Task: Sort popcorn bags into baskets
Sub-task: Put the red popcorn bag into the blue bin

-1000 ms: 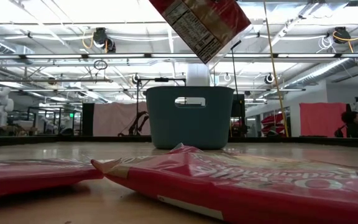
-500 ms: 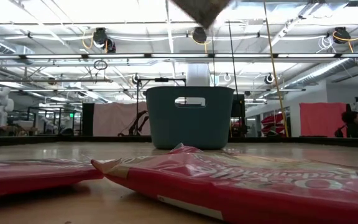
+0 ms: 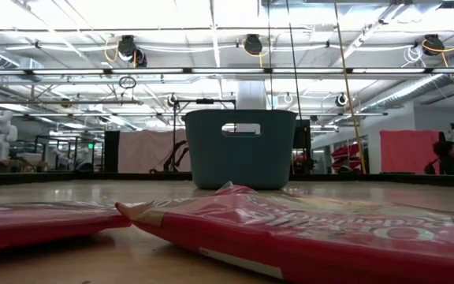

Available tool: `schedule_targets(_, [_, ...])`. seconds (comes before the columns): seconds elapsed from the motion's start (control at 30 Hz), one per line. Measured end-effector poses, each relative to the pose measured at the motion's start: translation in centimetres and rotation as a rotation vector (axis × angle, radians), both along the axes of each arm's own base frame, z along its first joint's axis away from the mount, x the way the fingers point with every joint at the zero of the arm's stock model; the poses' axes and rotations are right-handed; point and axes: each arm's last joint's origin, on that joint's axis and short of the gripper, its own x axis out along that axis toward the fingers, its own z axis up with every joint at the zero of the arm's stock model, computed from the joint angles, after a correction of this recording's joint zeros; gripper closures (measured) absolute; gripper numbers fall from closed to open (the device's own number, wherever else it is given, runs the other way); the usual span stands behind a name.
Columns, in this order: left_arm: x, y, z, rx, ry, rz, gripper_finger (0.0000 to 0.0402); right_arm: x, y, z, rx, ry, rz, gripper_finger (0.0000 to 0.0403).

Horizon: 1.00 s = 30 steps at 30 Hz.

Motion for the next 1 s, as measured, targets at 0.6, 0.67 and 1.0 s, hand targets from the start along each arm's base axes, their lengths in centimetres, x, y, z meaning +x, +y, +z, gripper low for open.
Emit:
schedule_targets(0.6, [0.7,-0.4,1.0,-0.006,-0.148,-0.037,0.0377,3.7,1.0,1.0,-0.025,-0.438,-0.028,0.0314])
schedule_targets(0.67, [0.7,-0.5,1.0,-0.004,-0.142,-0.039,0.0376,3.6,1.0,1.0,-0.02,-0.44,-0.013,0.0354])
schedule_targets(1.0, [-0.8,-0.5,0.4,0.015,-0.024,0.099,0.0275,3.4,0.6,0.7,-0.034,-0.39,-0.019,0.0379])
